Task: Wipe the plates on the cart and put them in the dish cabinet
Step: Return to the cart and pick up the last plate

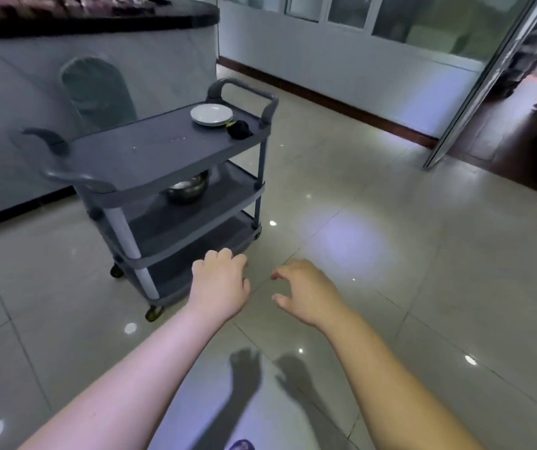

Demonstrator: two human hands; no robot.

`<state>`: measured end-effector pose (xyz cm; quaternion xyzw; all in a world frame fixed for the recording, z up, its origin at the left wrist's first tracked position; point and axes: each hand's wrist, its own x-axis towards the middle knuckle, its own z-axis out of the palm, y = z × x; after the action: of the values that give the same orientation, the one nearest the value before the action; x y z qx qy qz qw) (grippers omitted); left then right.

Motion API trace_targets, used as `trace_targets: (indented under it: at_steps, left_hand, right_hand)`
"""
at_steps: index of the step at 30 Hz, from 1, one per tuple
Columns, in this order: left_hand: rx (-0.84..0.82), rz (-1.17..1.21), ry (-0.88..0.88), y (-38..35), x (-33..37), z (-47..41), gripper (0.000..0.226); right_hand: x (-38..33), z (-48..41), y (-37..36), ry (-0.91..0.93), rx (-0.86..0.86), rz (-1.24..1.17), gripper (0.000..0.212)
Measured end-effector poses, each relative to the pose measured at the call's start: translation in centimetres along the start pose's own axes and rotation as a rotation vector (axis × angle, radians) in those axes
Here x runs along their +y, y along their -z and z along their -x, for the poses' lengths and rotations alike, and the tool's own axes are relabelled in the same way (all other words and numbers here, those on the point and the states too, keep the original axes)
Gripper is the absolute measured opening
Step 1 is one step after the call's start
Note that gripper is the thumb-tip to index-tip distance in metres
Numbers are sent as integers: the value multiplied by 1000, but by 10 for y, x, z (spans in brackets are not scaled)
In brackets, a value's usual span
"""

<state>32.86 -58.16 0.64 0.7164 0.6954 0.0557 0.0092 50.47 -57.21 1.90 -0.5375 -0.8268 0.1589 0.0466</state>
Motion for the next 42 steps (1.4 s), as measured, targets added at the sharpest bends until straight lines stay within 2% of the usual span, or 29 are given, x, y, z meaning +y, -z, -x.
trace_targets:
  at_steps: [4,8,14,19,23,27,31,33,35,37,38,40,42]
  left_hand:
    - [37,25,-12,11,13,-125,37]
    - [45,62,39,14,19,-238,34]
    - [65,104,247,7,1,-399,33]
    - [41,133,415,2,-10,-496,30]
    - [74,200,521,-16,-33,-552,26]
    - [107,255,594,-39,-68,-611,32]
    - [106,286,646,-57,-116,-695,37]
    - [104,403,687,-71,-146,-739,39]
    - [79,650,758,-77,-171,-779,38]
    - [91,960,880,-85,-194,-815,19]
    - [109,1099,959,-89,-206,-832,16]
    - [175,1274,1089,-103,-231,-862,23]
    - [230,1315,1162,-117,-254,-884,36]
  right_hand:
    - [47,-102,44,46,-18,-84,45]
    - [94,-202,76,81,73,-89,39]
    - [162,-362,111,271,83,-123,27]
    - [206,-482,129,408,52,-250,39]
    - [208,-570,128,436,24,-337,39]
    - [204,-654,123,428,-31,-389,37]
    - [202,-751,121,333,-49,-490,36]
    - [203,-802,116,252,-99,-513,34]
    - [203,-849,111,154,-161,-543,33]
    - [203,-897,107,22,-218,-600,33]
    - [203,-922,104,-46,-225,-637,32]
    - [203,-970,95,-149,-227,-701,32]
    - [205,-1009,81,-241,-257,-733,36]
